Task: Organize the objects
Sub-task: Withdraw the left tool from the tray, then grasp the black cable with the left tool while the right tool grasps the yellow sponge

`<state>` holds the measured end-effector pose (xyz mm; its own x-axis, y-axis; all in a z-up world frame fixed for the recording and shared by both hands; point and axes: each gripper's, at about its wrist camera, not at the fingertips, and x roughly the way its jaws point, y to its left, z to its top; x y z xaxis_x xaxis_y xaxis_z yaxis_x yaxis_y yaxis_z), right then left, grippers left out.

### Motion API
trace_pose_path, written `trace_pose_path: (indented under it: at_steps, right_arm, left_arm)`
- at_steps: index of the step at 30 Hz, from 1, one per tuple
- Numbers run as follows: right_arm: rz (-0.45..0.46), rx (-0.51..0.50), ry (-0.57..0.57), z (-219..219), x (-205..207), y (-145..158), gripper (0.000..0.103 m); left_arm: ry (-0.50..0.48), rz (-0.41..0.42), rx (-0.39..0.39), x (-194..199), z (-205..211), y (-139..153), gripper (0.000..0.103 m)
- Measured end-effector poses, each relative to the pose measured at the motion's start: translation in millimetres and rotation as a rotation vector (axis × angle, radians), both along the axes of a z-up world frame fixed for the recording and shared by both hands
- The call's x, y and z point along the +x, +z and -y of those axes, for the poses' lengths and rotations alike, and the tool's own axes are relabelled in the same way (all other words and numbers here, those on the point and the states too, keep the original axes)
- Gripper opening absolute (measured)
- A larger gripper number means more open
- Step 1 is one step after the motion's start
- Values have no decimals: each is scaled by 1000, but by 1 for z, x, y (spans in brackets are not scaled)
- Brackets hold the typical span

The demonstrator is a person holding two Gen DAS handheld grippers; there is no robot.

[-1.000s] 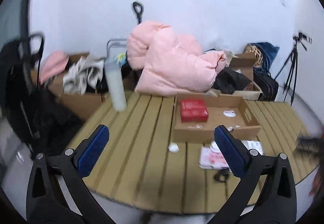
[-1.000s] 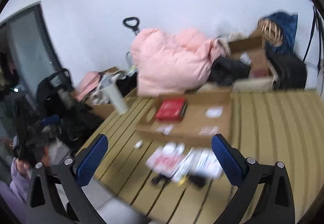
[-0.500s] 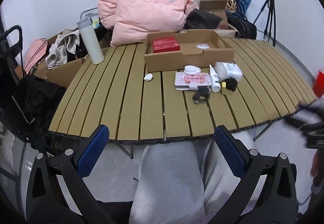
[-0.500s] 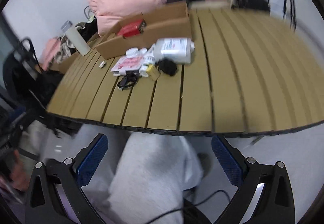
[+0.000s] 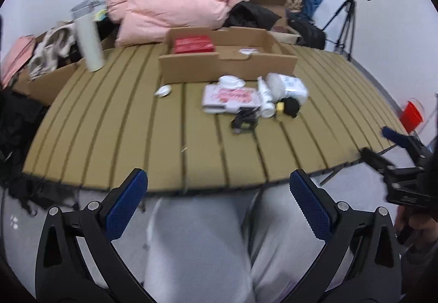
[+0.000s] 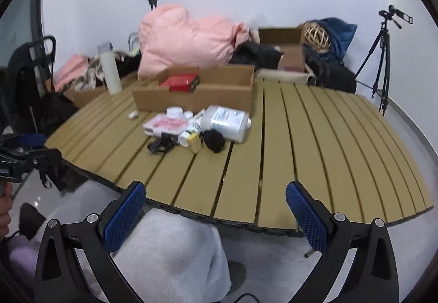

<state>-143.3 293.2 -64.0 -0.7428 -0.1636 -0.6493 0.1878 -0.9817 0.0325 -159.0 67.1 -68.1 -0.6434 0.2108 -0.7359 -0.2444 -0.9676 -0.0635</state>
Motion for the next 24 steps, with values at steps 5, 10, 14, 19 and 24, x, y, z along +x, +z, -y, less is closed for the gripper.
trace_pose_path:
  at_steps: [5, 10, 14, 19, 24]
  right_arm:
    - [74, -71, -6, 3, -49, -23, 79]
    - [104, -88, 107, 30, -86, -43, 65]
    - [135, -87, 172, 47, -113, -59, 53]
    - [172, -167, 160, 44, -137, -72, 53]
    - [176, -116, 156, 50, -147, -82, 35]
  left_arm:
    - [-107, 54, 42, -48, -26, -27, 71]
    - [-128, 123, 20, -105, -46, -67, 58]
    - [-235, 129, -18, -125, -62, -83, 53]
    - [-258, 122, -1, -135, -61, -92, 39]
    - [-227, 159, 16, -127, -58, -90, 38]
